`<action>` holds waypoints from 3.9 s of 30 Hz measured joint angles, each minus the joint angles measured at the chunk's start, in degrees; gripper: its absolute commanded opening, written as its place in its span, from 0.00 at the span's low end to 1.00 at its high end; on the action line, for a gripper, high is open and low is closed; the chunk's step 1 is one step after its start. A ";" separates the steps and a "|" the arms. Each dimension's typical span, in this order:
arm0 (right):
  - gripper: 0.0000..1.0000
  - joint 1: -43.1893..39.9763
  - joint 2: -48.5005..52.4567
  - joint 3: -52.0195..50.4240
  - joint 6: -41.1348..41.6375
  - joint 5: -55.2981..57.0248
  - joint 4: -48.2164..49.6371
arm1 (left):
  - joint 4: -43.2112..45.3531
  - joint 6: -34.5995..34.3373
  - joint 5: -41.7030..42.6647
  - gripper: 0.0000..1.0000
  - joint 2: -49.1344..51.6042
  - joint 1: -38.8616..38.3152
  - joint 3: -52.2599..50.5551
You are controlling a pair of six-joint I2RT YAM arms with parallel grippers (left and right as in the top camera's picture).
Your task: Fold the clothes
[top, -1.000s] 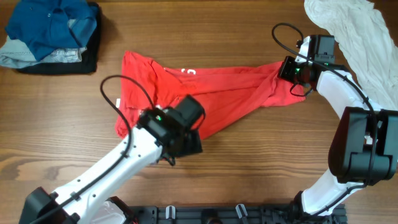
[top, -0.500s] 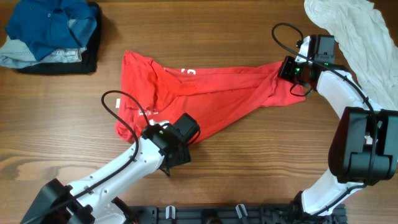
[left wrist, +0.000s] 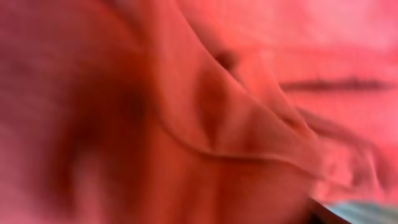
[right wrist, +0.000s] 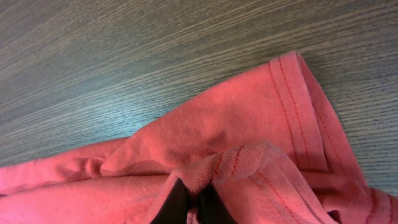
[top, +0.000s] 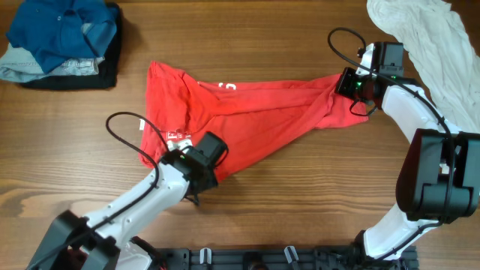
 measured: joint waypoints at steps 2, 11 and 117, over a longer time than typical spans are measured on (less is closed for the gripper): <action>0.04 0.00 0.00 0.00 -0.02 0.00 0.00 | 1.07 0.07 0.22 0.67 1.49 0.98 -0.02; 0.04 0.00 0.00 0.00 -0.02 0.02 0.00 | 5.27 3.04 3.87 0.13 4.31 1.22 -0.07; 0.79 -4.81 7.08 7.34 -16.11 10.10 -9.86 | 13.38 31.36 -1.99 1.00 13.86 20.68 30.67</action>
